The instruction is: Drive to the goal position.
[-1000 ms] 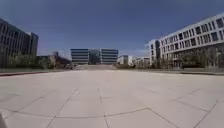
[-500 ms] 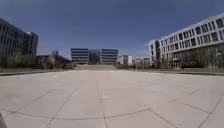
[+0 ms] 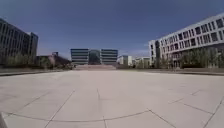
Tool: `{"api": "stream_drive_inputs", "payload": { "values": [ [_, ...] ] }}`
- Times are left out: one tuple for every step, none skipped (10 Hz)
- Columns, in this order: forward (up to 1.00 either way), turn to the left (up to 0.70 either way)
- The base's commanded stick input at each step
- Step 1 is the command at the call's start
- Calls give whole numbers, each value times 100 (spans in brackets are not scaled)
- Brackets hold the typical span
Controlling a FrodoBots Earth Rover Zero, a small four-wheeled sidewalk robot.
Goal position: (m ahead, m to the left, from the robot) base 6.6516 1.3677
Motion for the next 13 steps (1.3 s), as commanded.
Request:
{"api": "stream_drive_inputs", "payload": {
  "values": [
    [9,-5],
    [9,-5],
    [9,-5],
    [9,-5],
    [9,-5],
    [9,-5],
    [9,-5],
    [9,-5],
    [9,-5],
    [10,-5],
    [10,-5],
    [9,-5],
    [9,-5]
  ]
}}
